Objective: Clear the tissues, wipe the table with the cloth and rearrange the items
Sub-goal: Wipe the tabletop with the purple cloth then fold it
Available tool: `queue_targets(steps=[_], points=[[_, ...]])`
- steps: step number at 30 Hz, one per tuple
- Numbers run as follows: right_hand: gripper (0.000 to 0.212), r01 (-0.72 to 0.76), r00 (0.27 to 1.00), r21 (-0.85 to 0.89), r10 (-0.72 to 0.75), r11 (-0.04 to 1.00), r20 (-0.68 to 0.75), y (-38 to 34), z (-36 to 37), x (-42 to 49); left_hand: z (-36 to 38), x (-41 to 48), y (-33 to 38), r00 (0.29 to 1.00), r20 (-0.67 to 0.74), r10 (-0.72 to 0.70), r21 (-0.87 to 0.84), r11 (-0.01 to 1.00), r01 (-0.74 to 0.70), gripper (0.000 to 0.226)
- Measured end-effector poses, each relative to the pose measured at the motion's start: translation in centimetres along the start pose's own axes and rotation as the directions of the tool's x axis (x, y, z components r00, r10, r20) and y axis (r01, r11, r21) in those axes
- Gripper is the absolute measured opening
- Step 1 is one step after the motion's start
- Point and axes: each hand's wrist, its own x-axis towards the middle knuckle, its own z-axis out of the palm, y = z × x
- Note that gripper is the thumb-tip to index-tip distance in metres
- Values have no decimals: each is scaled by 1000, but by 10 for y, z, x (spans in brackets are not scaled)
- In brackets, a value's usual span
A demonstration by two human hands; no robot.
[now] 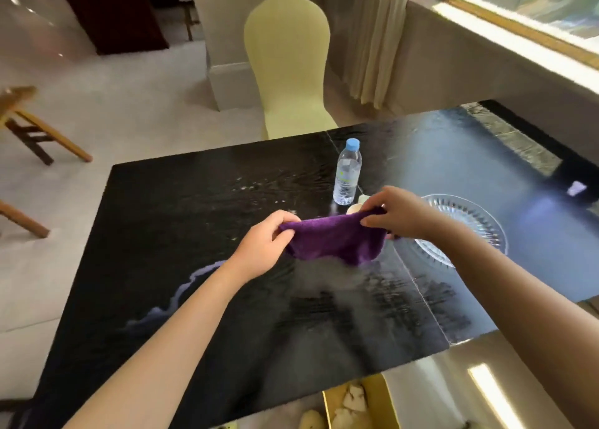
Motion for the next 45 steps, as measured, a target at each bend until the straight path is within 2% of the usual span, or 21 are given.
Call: queue_targets(steps=[2, 5, 7, 10, 15, 19, 25, 30, 35, 39, 43, 45], points=[[23, 107, 994, -16, -107, 994, 14, -18, 15, 15, -9, -17, -19, 992, -68, -107, -68, 992, 103, 23], [26, 221, 970, 57, -225, 974, 87, -47, 40, 41, -24, -40, -44, 952, -149, -267, -217, 948, 232, 21], [22, 229, 964, 98, -240, 968, 113, -67, 59, 57, -36, -55, -59, 947, -127, -296, -184, 945, 271, 25], [17, 278, 945, 144, -297, 950, 136, -91, 88, 80, -59, -71, -81, 926, -134, -354, -36, 935, 352, 40], [16, 262, 919, 235, -317, 936, 234, -129, 123, 109, -101, -91, -114, 868, -209, -451, 26, 885, 466, 25], [16, 261, 891, 247, -331, 933, 311, -165, 145, 133, -139, -103, -140, 864, -229, -449, 77, 876, 476, 6], [18, 222, 888, 261, -305, 940, 345, -221, 173, 187, -211, -85, -187, 856, -258, -448, 108, 867, 486, 10], [22, 244, 938, 180, -279, 953, 206, -266, 188, 248, -276, -35, -222, 876, -324, -358, 186, 883, 430, 11], [24, 189, 981, 195, -196, 962, 16, -290, 213, 304, -322, 25, -259, 877, -394, -274, 272, 877, 396, 13], [25, 167, 985, 107, -170, 980, 19, -278, 270, 327, -313, 33, -311, 883, -372, -285, 295, 866, 404, 14], [27, 209, 965, -87, -191, 974, 178, -254, 328, 308, -269, 2, -363, 880, -260, -398, 265, 847, 462, 14], [28, 241, 952, -135, -208, 961, 224, -245, 344, 295, -248, -15, -381, 883, -233, -406, 236, 858, 457, 20]])
